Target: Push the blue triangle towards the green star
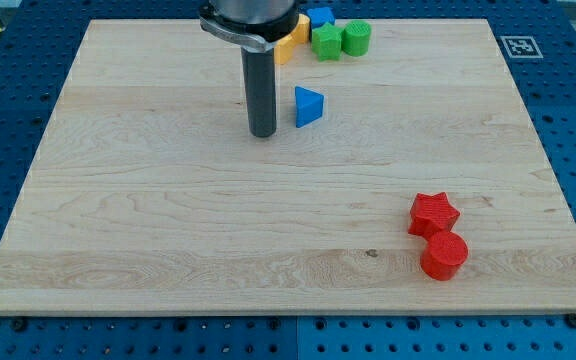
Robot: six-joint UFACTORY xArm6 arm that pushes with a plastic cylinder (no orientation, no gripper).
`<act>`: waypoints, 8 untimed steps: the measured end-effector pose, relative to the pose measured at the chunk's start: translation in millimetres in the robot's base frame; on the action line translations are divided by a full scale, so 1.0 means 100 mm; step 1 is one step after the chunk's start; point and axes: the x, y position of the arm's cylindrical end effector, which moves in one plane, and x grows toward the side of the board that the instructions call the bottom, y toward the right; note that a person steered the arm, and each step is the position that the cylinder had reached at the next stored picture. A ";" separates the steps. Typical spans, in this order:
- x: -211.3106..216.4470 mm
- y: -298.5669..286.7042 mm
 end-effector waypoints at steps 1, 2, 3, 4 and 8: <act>-0.17 0.14; -0.25 0.34; -0.19 0.34; 0.04 0.34; 0.06 0.63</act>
